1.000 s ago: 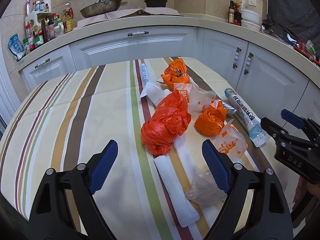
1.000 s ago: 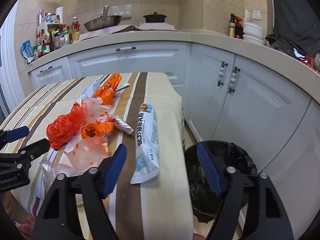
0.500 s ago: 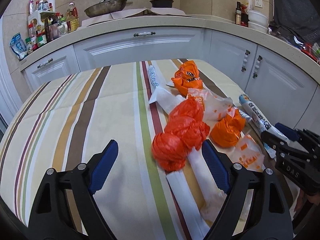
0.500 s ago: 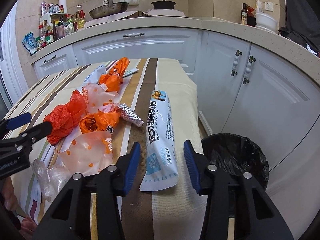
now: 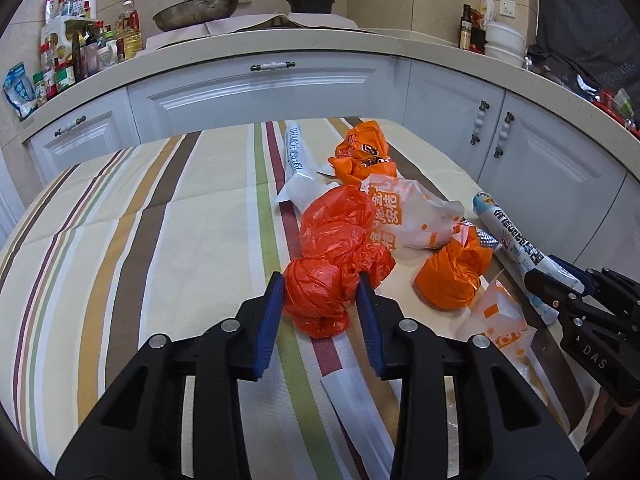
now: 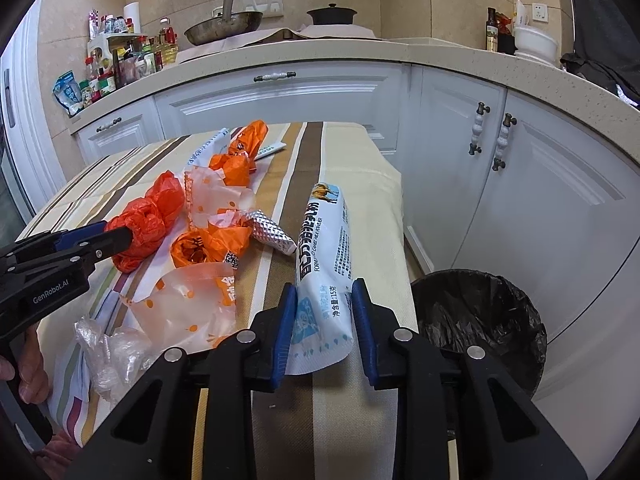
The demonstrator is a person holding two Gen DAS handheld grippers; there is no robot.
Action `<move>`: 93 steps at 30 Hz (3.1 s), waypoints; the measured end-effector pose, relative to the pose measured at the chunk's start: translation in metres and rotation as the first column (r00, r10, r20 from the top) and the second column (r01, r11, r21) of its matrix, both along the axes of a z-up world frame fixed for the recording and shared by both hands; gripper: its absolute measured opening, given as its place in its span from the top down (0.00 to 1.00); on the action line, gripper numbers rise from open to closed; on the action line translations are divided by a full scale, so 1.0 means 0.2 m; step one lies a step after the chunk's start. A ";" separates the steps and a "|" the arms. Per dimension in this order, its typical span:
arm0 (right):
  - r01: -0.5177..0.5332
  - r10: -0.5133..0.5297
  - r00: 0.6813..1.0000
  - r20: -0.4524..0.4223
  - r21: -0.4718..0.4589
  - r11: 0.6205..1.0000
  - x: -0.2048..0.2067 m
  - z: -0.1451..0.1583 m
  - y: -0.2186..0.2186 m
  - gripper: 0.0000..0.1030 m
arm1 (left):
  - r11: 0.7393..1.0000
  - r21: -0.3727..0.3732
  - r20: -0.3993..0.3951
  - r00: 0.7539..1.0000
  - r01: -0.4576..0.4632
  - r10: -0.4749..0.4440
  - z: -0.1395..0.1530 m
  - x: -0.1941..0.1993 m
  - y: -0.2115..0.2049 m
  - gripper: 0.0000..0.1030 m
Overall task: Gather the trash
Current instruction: 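Grasp the white printed tube packet with the right tool while the left tool grasps the red bag, then carry the packet and red bag over the black bin and open both tools, then move both open tools back over the table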
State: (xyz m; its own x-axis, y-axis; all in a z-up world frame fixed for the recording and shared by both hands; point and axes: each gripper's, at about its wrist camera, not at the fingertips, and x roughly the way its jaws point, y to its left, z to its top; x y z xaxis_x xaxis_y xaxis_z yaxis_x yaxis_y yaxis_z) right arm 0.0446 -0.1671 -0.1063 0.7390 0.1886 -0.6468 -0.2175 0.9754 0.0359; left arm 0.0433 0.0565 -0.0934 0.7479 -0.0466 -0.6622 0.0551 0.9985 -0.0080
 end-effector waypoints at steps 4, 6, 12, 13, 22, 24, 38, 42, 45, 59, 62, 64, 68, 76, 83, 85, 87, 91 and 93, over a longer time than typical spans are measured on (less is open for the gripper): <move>0.007 -0.007 1.000 0.021 0.005 1.000 -0.02 0.02 0.00 0.72 | 1.000 -0.013 0.023 1.000 0.000 0.000 0.02 -0.02 0.01 0.70; 0.011 -0.011 0.999 0.035 0.003 1.000 -0.03 0.03 -0.01 0.72 | 1.000 -0.020 0.037 0.999 -0.010 0.011 0.04 -0.04 0.02 0.71; 0.028 -0.028 0.997 0.073 0.009 1.000 -0.07 0.10 -0.03 0.72 | 0.999 -0.039 0.087 0.996 -0.027 0.030 0.14 -0.11 0.04 0.72; 0.034 -0.034 0.996 0.081 0.009 0.999 -0.08 0.11 -0.04 0.72 | 0.999 -0.045 0.096 0.995 -0.026 0.030 0.16 -0.12 0.04 0.72; 0.124 -0.122 0.982 0.147 -0.008 0.992 -0.13 0.21 -0.23 0.72 | 0.992 -0.101 0.209 0.976 0.076 -0.053 0.39 -0.18 -0.16 0.72; 0.152 -0.148 0.976 0.158 -0.013 0.988 -0.14 0.21 -0.29 0.72 | 0.989 -0.101 0.217 0.972 0.108 -0.084 0.41 -0.17 -0.25 0.72; 0.283 -0.278 0.947 0.164 -0.009 0.959 -0.16 0.15 -0.69 0.72 | 0.958 -0.074 0.160 0.952 0.276 -0.262 0.25 -0.05 -0.96 0.72; 0.294 -0.290 0.946 0.146 -0.003 0.956 -0.14 0.10 -0.76 0.72 | 0.954 -0.054 0.136 0.949 0.294 -0.284 0.19 -0.01 -1.11 0.72; 0.302 -0.300 0.945 0.130 0.005 0.953 -0.11 0.06 -0.82 0.72 | 0.956 -0.051 0.107 0.953 0.289 -0.282 0.14 0.03 -1.19 0.71; 0.354 -0.354 0.930 0.100 0.024 0.935 -0.04 -0.04 -0.88 0.48 | 0.971 -0.028 0.085 0.969 0.237 -0.234 0.09 0.11 -1.21 0.43; 0.334 -0.336 0.935 0.117 0.032 0.942 -0.06 0.01 -0.83 0.47 | 0.973 -0.025 0.110 0.968 0.229 -0.225 0.13 0.05 -1.13 0.40; 0.315 -0.317 0.939 0.132 0.036 0.949 -0.09 0.05 -0.77 0.46 | 0.976 -0.016 0.120 0.970 0.215 -0.212 0.16 0.01 -1.06 0.39; 0.270 -0.274 0.949 0.156 0.047 0.962 -0.13 0.12 -0.65 0.44 | 0.984 -0.021 0.133 0.976 0.175 -0.171 0.22 -0.06 -0.90 0.36; 0.126 -0.134 0.974 0.180 0.059 0.990 -0.24 0.21 -0.32 0.43 | 1.000 -0.011 0.155 0.988 0.019 -0.017 0.30 -0.23 -0.44 0.35; 0.008 -0.015 0.984 0.175 0.044 0.999 -0.33 0.20 -0.03 0.40 | 0.991 0.006 0.128 0.983 -0.131 0.129 0.26 -0.37 -0.07 0.32; -0.019 0.011 0.985 0.174 0.044 0.999 -0.37 0.19 0.03 0.40 | 0.987 0.005 0.118 0.980 -0.159 0.158 0.23 -0.41 0.03 0.32; -0.043 0.035 0.985 0.170 0.043 0.998 -0.40 0.17 0.11 0.40 | 0.983 0.007 0.109 0.977 -0.185 0.183 0.20 -0.45 0.11 0.32; -0.090 0.084 0.983 0.161 0.034 0.995 -0.44 0.14 0.23 0.38 | 0.976 0.002 0.100 0.971 -0.218 0.216 0.16 -0.52 0.23 0.32; -0.104 0.098 0.982 0.162 0.027 0.994 -0.45 0.12 0.27 0.36 | 0.974 -0.009 0.094 0.969 -0.228 0.228 0.14 -0.54 0.28 0.32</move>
State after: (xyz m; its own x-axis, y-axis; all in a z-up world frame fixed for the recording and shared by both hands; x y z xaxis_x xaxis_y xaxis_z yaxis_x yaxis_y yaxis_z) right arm -0.0448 -0.1129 -0.0819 0.8086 0.2880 -0.5130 -0.3205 0.9469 0.0263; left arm -0.0651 0.1121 -0.0652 0.7972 0.1341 -0.5886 -0.1740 0.9847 -0.0113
